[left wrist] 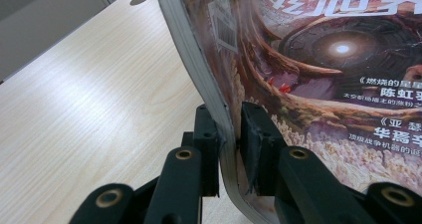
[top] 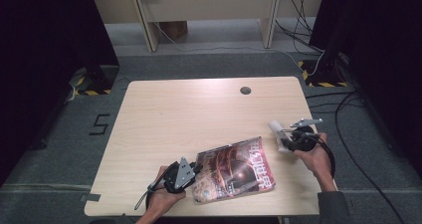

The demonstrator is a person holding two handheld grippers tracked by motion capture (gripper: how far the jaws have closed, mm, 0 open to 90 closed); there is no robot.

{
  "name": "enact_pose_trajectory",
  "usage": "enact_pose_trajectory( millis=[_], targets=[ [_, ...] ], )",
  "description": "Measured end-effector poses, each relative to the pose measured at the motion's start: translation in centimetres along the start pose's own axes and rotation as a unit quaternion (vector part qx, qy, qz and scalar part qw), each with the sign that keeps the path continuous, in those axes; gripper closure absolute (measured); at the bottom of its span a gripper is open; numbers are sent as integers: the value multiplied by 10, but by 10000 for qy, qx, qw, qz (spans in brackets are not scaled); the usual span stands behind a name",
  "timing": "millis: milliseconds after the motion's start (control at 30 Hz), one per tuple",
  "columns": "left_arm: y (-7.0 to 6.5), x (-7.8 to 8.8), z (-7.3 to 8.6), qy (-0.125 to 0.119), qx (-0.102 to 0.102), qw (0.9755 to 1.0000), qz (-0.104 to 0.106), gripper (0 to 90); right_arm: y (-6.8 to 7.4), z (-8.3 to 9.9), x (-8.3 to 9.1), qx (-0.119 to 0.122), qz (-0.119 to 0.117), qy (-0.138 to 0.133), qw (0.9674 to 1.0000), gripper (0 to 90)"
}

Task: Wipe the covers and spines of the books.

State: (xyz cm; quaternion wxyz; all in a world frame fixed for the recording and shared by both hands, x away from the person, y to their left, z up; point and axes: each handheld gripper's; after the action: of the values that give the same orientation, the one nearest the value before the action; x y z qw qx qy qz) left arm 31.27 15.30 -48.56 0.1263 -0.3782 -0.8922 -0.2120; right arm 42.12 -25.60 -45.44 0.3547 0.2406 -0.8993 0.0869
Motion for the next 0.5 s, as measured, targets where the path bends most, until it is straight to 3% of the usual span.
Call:
enact_pose_trajectory(
  millis=[367,500],
  targets=[
    [0,0,0,-12,8,10000,-8,778,-6,30,0,-44,170,436,9989,755],
    [0,0,0,-16,7,10000,-3,779,-7,35,-3,-79,155,535,9984,691]
  ],
)
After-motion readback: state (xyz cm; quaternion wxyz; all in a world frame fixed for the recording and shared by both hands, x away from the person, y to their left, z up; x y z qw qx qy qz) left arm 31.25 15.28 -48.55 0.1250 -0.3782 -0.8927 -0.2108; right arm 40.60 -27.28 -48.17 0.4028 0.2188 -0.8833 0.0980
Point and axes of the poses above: each handheld gripper's, and its own axes: x roughly backward along the jaws, z roughly out of its underside, y roughly to its left, and after that the axes turned 8 degrees about -y, right-handed
